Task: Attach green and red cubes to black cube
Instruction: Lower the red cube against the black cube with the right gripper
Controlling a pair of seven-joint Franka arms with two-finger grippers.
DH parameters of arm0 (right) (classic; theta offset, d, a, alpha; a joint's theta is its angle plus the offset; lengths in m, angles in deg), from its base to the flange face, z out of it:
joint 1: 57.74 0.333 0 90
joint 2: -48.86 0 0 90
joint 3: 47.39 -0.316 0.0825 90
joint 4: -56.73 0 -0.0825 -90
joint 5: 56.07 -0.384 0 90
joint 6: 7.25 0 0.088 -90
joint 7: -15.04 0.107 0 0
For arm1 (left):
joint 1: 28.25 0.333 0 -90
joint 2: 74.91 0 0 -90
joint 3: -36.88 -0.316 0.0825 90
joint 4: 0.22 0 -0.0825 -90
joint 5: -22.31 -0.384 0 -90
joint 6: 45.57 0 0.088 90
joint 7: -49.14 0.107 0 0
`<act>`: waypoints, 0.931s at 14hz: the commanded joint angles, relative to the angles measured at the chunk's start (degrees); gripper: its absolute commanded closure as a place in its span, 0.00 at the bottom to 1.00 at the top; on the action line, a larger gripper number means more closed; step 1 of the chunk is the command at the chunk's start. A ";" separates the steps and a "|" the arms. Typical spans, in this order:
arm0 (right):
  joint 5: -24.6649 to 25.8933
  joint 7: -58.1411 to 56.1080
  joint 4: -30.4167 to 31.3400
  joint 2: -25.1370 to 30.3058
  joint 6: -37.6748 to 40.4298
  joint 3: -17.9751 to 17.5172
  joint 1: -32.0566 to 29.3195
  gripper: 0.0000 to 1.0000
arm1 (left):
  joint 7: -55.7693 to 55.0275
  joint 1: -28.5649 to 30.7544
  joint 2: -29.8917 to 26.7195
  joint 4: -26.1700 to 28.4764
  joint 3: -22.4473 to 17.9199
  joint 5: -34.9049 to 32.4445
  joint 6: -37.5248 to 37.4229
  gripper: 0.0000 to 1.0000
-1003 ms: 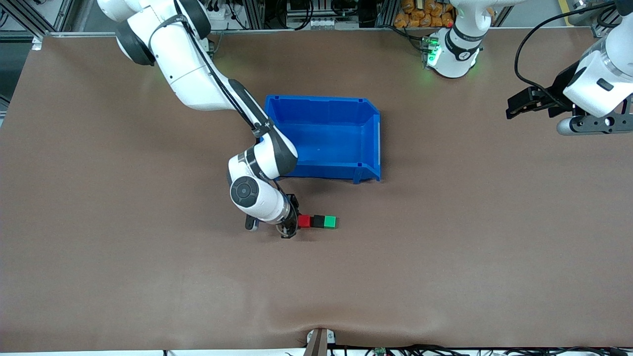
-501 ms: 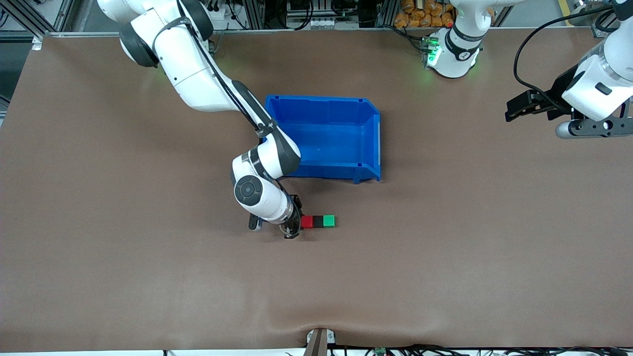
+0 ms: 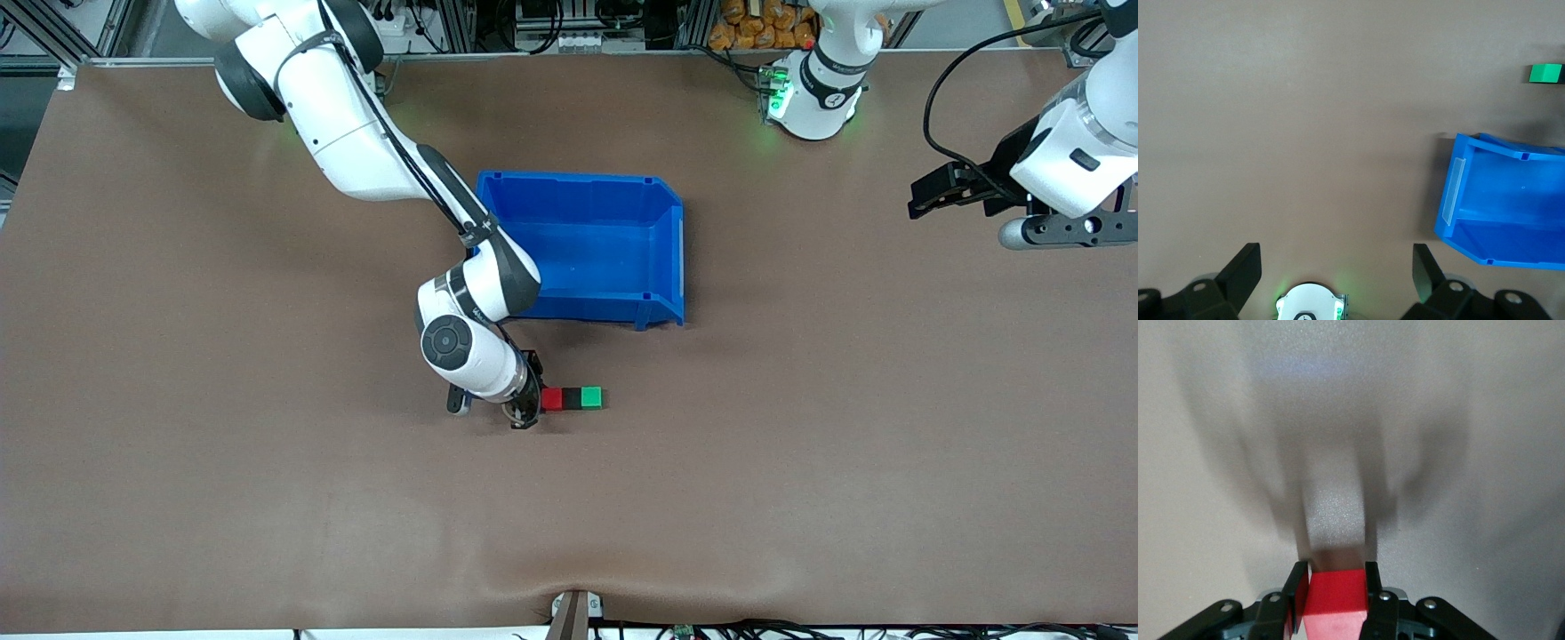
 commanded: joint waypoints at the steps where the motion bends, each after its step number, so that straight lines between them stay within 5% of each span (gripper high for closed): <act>1: -0.46 1.17 -1.91 -1.39 0.18 0.54 0.43 0.76 | 0.18 0.27 0.16 -0.32 0.34 0.24 -0.01 0.00; 12: -0.38 0.90 -1.91 -1.21 0.45 0.54 0.08 0.38 | 0.18 0.36 0.16 -0.06 0.34 0.06 -0.10 0.00; 13: -0.38 0.99 -1.91 -1.21 0.45 0.54 -0.01 0.24 | 0.18 0.27 0.16 -0.06 0.25 0.06 -0.10 0.00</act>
